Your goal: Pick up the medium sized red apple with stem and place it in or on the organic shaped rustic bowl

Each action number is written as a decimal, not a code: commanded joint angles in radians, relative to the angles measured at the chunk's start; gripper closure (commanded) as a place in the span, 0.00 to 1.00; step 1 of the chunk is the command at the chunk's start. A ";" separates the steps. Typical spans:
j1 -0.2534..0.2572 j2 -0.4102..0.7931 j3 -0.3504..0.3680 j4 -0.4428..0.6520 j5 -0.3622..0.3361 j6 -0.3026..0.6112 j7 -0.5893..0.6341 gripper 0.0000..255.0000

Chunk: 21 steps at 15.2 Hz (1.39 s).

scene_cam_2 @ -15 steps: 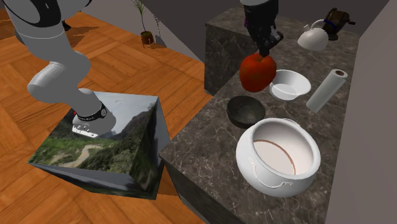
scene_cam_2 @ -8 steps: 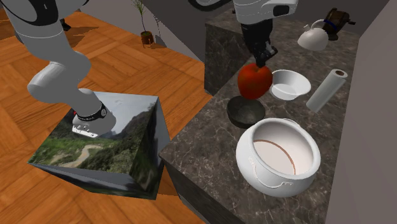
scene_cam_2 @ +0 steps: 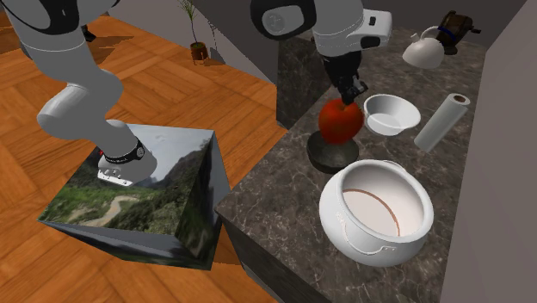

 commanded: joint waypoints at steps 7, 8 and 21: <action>0.000 0.008 0.004 -0.076 0.013 0.083 -0.021 1.00; 0.000 0.008 0.004 -0.075 0.013 0.083 -0.021 1.00; -0.006 -0.032 0.000 -0.072 0.010 0.038 -0.019 0.00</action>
